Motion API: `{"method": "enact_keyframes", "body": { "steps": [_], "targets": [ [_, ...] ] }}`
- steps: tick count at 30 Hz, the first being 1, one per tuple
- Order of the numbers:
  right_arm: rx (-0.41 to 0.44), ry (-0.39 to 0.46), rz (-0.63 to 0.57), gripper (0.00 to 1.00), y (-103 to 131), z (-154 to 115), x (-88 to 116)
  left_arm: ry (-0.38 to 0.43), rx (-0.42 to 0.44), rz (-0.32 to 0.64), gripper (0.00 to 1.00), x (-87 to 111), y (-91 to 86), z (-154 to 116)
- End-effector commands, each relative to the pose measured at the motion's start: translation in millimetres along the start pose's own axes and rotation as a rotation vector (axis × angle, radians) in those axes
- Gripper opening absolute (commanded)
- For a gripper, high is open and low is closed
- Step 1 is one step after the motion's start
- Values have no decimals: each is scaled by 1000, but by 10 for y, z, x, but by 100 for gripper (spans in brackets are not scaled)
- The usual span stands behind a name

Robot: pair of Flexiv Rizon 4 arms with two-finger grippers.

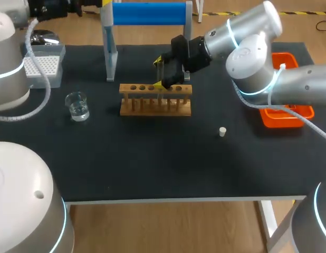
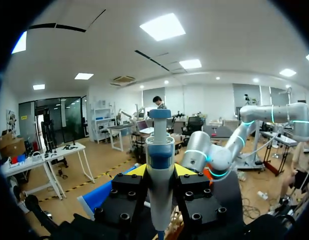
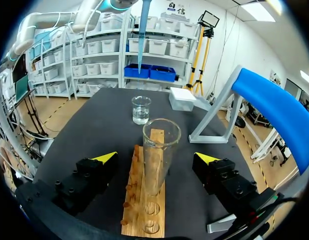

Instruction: Invert the test tube, pick up the pipette, mount the tip to pipette, aspirate from beaker and dispense into the tube, eject the tip, return the pipette, and cap with the stopper.

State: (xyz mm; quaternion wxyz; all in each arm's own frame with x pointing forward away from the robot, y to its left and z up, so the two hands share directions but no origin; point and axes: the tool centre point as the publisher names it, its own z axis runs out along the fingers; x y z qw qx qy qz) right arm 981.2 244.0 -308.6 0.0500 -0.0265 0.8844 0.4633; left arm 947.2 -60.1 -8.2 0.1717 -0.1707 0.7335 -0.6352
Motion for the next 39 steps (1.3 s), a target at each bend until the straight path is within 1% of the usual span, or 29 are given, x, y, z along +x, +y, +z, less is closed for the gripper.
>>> {"method": "enact_keyframes", "body": {
  "steps": [1, 6, 13, 23, 39],
  "targets": [
    [4, 3, 1, 100, 4, -12, -1, 17, -17, -2, 0, -32, -131, 197],
    [4, 3, 1, 100, 4, -12, -1, 51, 4, 0, 0, 15, -235, 366],
    [4, 3, 1, 100, 4, -12, -1, 86, 17, -4, 0, 61, -306, 562],
    [4, 3, 1, 100, 4, -12, -1, 135, 31, -30, 0, 128, -302, 806],
    [4, 3, 1, 100, 4, -12, -1, 184, 39, -41, 0, 207, -361, 1054]
  ]
}}
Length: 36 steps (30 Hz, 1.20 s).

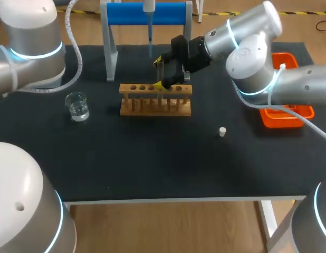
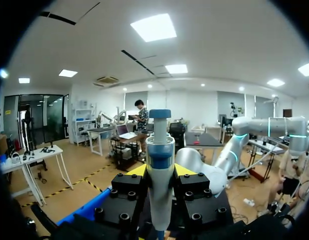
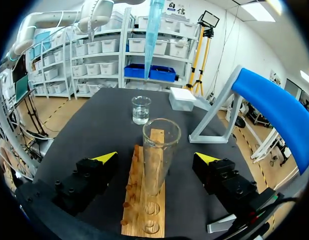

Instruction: Invert the test tube, pick up the pipette, mount the tip to pipette, aspirate from beaker and dispense into the tube, eject the tip, return the pipette, and cap with the stopper.

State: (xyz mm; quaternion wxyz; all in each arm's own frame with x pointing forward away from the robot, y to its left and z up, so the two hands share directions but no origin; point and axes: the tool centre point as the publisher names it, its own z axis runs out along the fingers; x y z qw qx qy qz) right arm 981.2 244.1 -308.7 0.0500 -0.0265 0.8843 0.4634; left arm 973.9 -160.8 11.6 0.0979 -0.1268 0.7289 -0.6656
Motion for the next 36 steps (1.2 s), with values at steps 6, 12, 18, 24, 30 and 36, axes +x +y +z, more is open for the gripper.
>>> {"method": "enact_keyframes", "body": {
  "steps": [6, 12, 18, 24, 30, 36],
  "targets": [
    [4, 3, 1, 100, 4, -12, -2, 29, -2, -2, 0, -38, 8, 163],
    [4, 3, 1, 100, 4, -12, -2, 35, -2, -6, 0, -68, 43, 203],
    [4, 3, 1, 100, 4, -12, -2, 41, 3, -4, 0, -93, 66, 233],
    [4, 3, 1, 100, 4, -12, -2, 50, 16, 0, 0, -107, 72, 243],
    [4, 3, 1, 100, 4, -12, -2, 57, 24, -3, 0, -118, 103, 258],
    [4, 3, 1, 100, 4, -12, -2, 59, 28, -10, 0, -133, 144, 264]
  ]
}}
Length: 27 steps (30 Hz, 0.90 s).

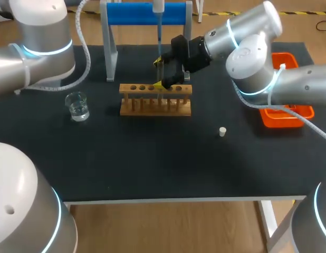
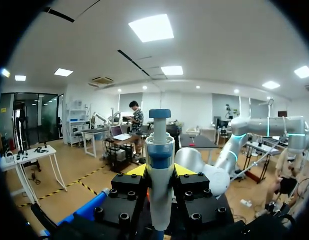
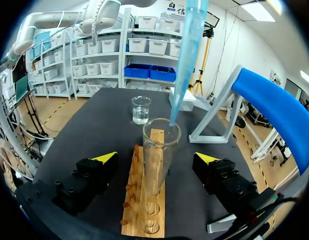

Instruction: Invert the test tube, pick up the pipette, mount the tip to pipette, aspirate from beaker and dispense into the tube, eject the tip, return the pipette, and cap with the stopper.

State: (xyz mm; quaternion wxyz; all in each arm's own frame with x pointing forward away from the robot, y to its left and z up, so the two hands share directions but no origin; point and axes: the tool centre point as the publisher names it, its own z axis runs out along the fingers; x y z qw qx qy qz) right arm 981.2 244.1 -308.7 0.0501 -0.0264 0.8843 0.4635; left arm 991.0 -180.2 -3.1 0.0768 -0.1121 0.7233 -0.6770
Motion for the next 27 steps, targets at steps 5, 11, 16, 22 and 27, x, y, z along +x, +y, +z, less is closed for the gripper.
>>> {"method": "enact_keyframes", "body": {
  "steps": [5, 11, 16, 22, 27],
  "targets": [
    [4, 3, 1, 100, 4, -13, -2, 7, 7, 0, 0, -36, 46, 17],
    [4, 3, 1, 100, 4, -13, -2, 9, 8, 0, 0, -40, 73, 15],
    [4, 3, 1, 100, 4, -13, -2, 8, 7, 0, 0, -46, 102, 7],
    [4, 3, 1, 100, 4, -13, -2, 7, 1, -2, 0, -42, 127, -3],
    [4, 3, 1, 100, 4, -13, -2, 1, -8, 1, 0, -42, 142, -20]
  ]
}}
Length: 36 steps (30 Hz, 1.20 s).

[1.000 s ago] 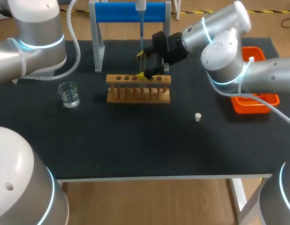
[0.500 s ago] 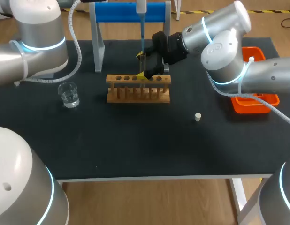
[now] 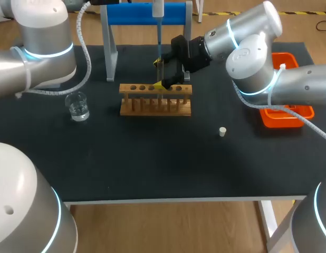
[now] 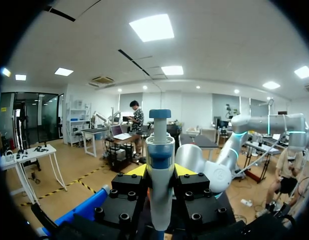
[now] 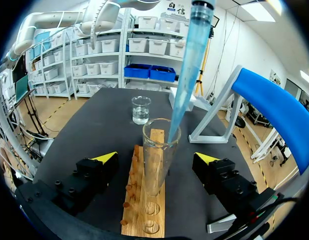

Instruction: Invert the test tube, pick up the pipette, mount the tip to pipette, aspirate from beaker and dispense into the tube, eject the tip, return the pipette, and cap with the stopper.

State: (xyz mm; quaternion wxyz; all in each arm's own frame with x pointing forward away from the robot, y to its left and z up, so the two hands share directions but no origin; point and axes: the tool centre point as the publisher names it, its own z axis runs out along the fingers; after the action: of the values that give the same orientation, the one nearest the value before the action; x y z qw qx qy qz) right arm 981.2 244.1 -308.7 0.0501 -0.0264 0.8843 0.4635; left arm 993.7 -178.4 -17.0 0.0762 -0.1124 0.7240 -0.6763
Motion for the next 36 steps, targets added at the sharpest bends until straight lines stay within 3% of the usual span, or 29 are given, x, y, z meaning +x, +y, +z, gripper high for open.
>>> {"method": "enact_keyframes", "body": {
  "steps": [1, 16, 36],
  "targets": [
    [4, 3, 1, 100, 4, -13, -2, -2, -10, 5, 0, -6, 7, -24],
    [4, 3, 1, 100, 4, -13, -2, -22, -31, 33, 0, -20, 27, -39],
    [4, 3, 1, 100, 4, -13, -2, 10, 0, 31, 0, 19, 6, 33]
  ]
}}
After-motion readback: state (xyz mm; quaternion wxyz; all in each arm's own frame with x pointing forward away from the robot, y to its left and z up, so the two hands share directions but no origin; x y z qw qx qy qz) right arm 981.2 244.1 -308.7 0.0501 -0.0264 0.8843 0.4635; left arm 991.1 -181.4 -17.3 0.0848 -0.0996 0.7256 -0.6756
